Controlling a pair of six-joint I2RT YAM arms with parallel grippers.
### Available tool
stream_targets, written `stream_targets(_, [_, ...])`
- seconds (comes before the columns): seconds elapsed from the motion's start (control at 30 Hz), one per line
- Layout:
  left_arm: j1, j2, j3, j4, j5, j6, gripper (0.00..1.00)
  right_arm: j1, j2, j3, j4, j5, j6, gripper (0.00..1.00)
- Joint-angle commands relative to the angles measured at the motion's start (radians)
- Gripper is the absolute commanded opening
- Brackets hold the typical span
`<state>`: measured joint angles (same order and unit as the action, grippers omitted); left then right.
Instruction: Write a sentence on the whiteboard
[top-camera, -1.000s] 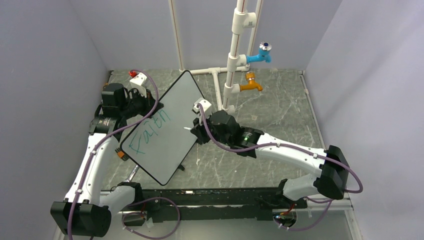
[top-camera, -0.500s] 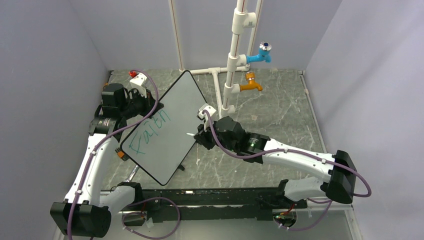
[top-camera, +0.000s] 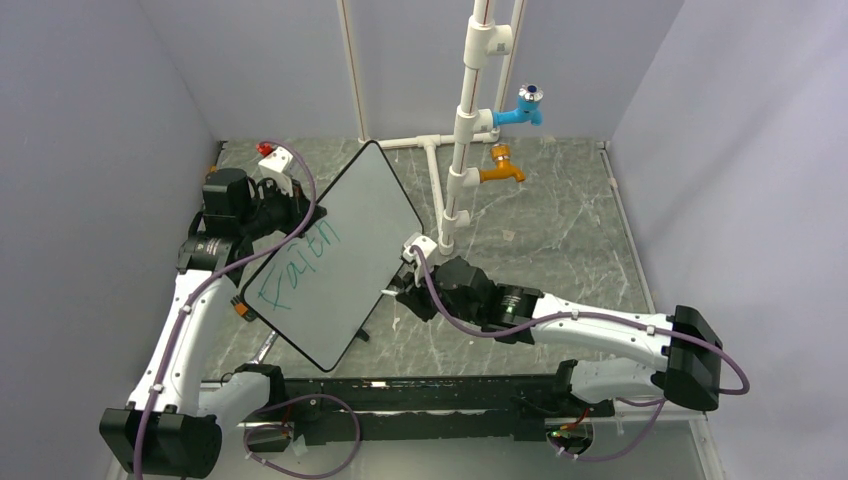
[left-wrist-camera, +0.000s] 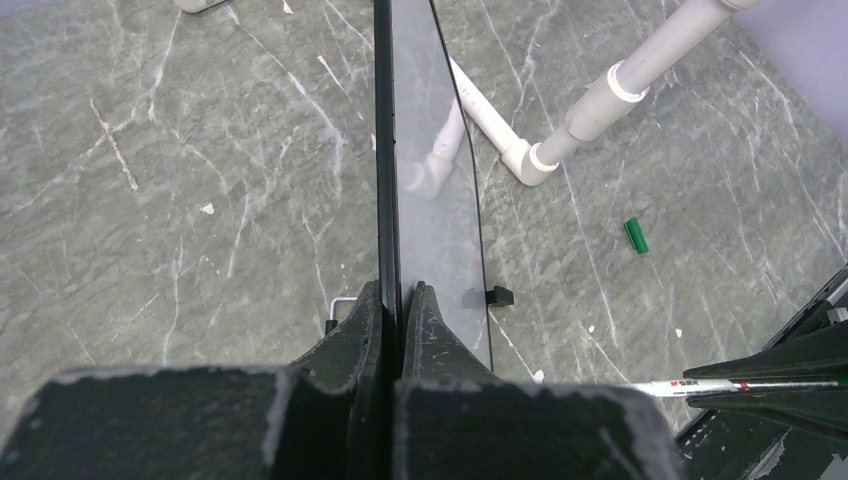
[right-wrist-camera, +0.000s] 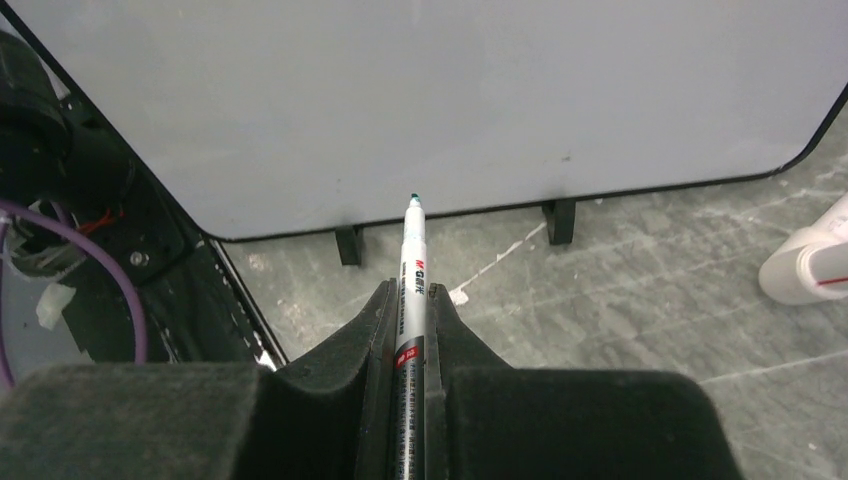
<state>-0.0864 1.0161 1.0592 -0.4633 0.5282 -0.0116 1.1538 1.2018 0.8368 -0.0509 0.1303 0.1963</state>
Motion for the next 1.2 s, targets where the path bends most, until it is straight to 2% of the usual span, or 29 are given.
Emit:
stream_targets(0.0, [-0.009, -0.006, -0.040, -0.063, -0.085, 0.130, 0.00, 0.015, -0.040, -0.049, 0.096, 0.022, 0.027, 0.00])
stream_targets(0.43, [-0.009, -0.014, -0.037, -0.073, -0.127, 0.124, 0.00, 0.033, -0.082, -0.097, 0.171, -0.027, -0.037, 0.00])
stream_targets(0.67, [-0.009, -0.018, -0.035, -0.073, -0.127, 0.121, 0.00, 0.029, -0.014, 0.008, 0.189, 0.077, -0.087, 0.00])
stream_targets(0.77, [-0.009, -0.020, -0.038, -0.069, -0.119, 0.122, 0.00, 0.010, 0.037, 0.071, 0.207, 0.066, -0.107, 0.00])
stream_targets(0.93, [-0.009, -0.020, -0.040, -0.067, -0.111, 0.119, 0.00, -0.014, 0.079, 0.115, 0.247, -0.041, -0.104, 0.00])
stream_targets(1.17, [-0.009, -0.024, -0.039, -0.062, -0.125, 0.110, 0.00, -0.008, 0.104, 0.102, 0.302, -0.362, -0.133, 0.00])
